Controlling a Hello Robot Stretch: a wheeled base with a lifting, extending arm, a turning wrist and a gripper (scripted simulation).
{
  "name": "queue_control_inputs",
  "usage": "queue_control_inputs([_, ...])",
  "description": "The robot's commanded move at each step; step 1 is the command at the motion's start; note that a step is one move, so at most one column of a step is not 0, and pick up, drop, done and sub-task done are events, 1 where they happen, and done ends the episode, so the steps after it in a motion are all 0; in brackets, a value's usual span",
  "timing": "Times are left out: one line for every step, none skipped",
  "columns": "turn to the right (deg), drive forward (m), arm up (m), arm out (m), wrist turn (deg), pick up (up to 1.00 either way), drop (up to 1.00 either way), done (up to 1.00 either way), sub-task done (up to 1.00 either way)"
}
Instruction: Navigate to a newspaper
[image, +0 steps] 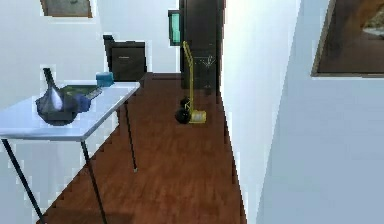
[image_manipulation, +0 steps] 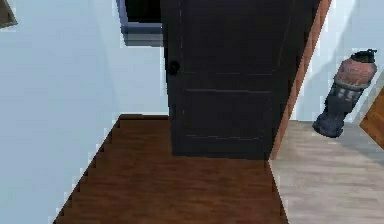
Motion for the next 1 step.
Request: queue_control_inputs([45.0,0.0,0.0,0.0,0.0,0.0,0.0,0.0,0.0])
